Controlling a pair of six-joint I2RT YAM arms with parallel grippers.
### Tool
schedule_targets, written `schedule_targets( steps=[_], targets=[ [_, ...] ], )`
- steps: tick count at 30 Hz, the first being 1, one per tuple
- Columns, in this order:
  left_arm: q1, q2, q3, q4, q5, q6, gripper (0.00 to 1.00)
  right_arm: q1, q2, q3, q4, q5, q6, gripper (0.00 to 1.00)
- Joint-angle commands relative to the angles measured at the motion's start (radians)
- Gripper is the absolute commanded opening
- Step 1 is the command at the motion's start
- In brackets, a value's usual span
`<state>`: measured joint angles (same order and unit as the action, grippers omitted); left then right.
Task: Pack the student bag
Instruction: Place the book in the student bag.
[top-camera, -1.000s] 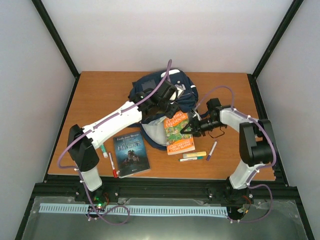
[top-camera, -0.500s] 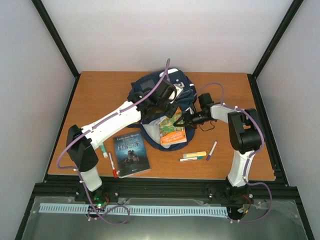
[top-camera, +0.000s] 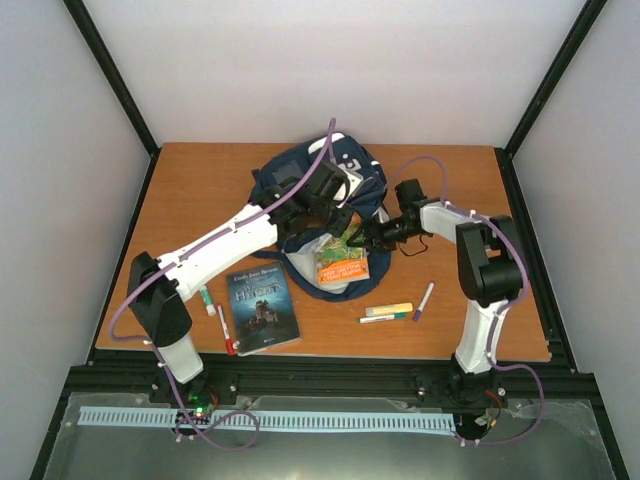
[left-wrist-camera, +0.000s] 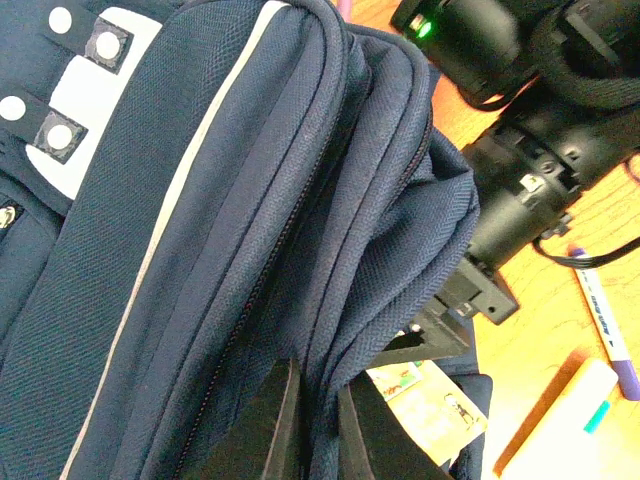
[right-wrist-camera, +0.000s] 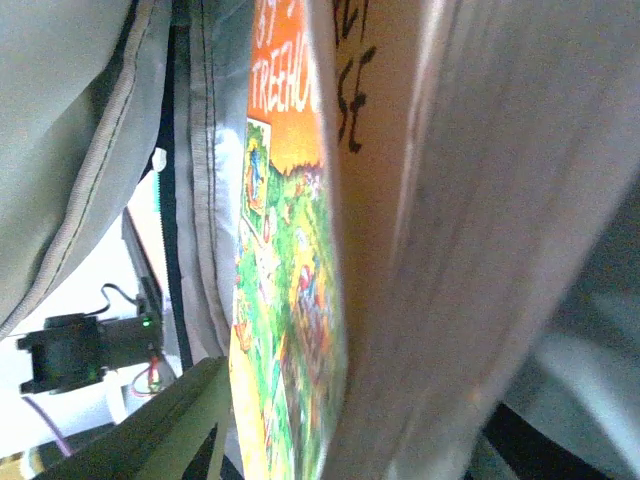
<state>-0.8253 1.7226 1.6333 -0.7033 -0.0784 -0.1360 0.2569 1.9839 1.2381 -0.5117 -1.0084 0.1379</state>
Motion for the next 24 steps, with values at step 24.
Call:
schedule_targets(
  steps=[24],
  targets=[
    [0.054, -0.113, -0.007, 0.082, 0.062, -0.013, 0.01, 0.247, -0.683, -0.386, 0.041, 0.705, -0.718, 0.47]
  ],
)
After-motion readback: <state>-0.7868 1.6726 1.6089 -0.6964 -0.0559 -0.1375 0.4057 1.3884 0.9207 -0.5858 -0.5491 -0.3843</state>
